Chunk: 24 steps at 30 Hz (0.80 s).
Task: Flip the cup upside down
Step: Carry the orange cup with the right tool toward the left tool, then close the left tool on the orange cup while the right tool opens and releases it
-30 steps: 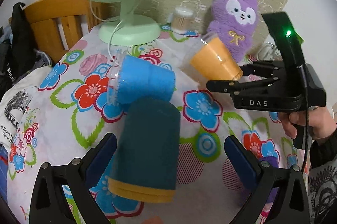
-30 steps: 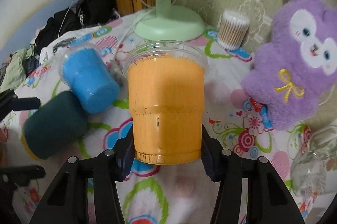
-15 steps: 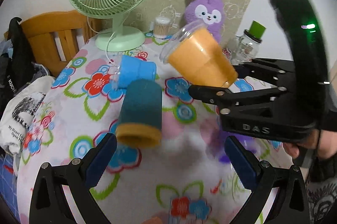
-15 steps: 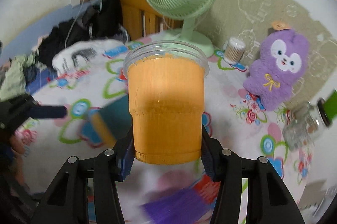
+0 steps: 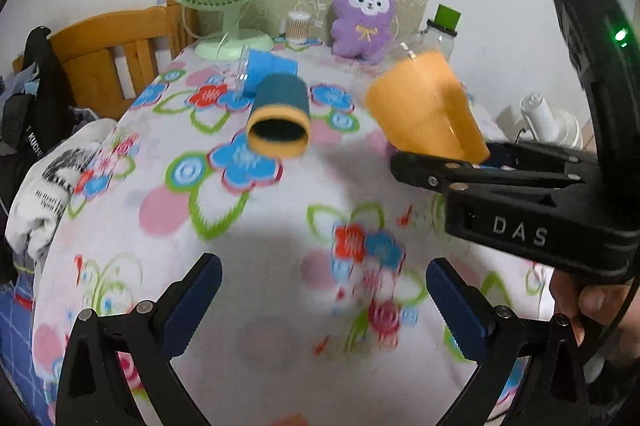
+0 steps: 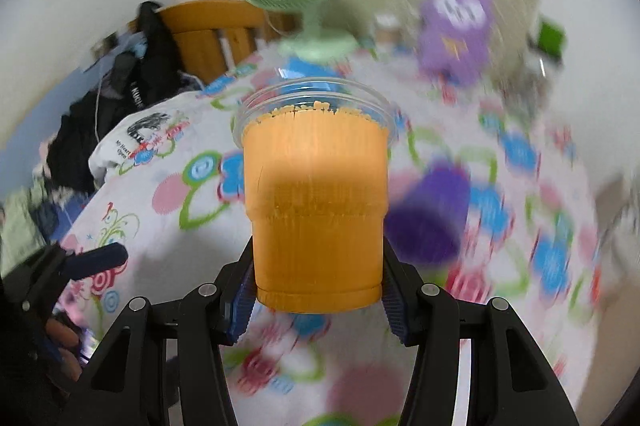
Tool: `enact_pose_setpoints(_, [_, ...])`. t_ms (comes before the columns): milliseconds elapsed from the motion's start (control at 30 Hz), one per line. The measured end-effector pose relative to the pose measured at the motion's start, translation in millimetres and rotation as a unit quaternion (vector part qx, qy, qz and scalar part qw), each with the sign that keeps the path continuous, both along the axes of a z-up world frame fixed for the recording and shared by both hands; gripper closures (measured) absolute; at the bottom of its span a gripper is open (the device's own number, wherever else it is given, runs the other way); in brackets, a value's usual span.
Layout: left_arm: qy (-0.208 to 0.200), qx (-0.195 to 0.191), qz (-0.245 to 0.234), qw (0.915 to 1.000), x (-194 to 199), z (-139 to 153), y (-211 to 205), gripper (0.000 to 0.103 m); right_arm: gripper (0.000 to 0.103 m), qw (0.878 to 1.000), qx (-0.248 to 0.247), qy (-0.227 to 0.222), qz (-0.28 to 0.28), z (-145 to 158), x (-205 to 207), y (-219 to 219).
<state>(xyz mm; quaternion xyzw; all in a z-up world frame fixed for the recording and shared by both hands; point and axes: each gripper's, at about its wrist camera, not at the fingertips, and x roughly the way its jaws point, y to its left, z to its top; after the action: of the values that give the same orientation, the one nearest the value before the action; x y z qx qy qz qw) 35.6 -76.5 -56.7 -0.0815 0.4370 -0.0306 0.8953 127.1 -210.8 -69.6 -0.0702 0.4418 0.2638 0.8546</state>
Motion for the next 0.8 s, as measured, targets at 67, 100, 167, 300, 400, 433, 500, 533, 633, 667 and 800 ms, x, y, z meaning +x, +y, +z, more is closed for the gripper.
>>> enact_pose_setpoints(67, [0.004, 0.001, -0.003, 1.0000, -11, -6, -1, 0.000, 0.046, 0.999, 0.017, 0.024, -0.023, -13, -9, -7])
enact_pose_setpoints(100, [0.006, 0.002, -0.004, 1.0000, -17, -10, -1, 0.000, 0.046, 0.998, 0.024, 0.034, -0.037, -19, -15, -9])
enact_pose_setpoints(167, [0.013, 0.003, -0.005, 0.9999, -27, -18, -2, 0.000, 0.046, 0.997, 0.033, 0.046, -0.052, -26, -25, -10])
enact_pose_setpoints(300, [0.017, 0.005, -0.003, 0.9998, -45, -30, -2, 0.000, 0.046, 0.996, 0.033, 0.055, -0.069, -37, -43, -10])
enact_pose_setpoints(400, [0.021, -0.003, 0.004, 0.9998, -55, -38, 1, 0.000, 0.046, 0.994, 0.030, 0.066, -0.083, -46, -52, -7])
enact_pose_setpoints(433, [0.023, -0.005, 0.005, 0.9997, -57, -40, 1, 0.000, 0.046, 0.994, 0.025, 0.068, -0.081, -49, -56, -4])
enact_pose_setpoints(500, [0.026, -0.005, 0.004, 0.9996, -60, -43, 0, 0.000, 0.046, 0.994, 0.014, 0.070, -0.079, -52, -60, 2])
enact_pose_setpoints(533, [0.026, -0.004, 0.004, 0.9996, -61, -43, -1, 0.000, 0.046, 0.994, 0.008, 0.073, -0.080, -55, -60, 5])
enact_pose_setpoints(633, [0.024, -0.003, 0.002, 0.9997, -65, -43, -2, 0.000, 0.046, 0.993, -0.002, 0.077, -0.085, -60, -58, 9])
enact_pose_setpoints(667, [0.023, -0.003, 0.002, 0.9997, -66, -42, -2, 0.000, 0.045, 0.993, -0.004, 0.080, -0.085, -61, -58, 10])
enact_pose_setpoints(800, [0.025, -0.002, 0.005, 0.9997, -67, -44, 0, 0.000, 0.035, 0.993, -0.009, 0.077, -0.084, -57, -59, 11])
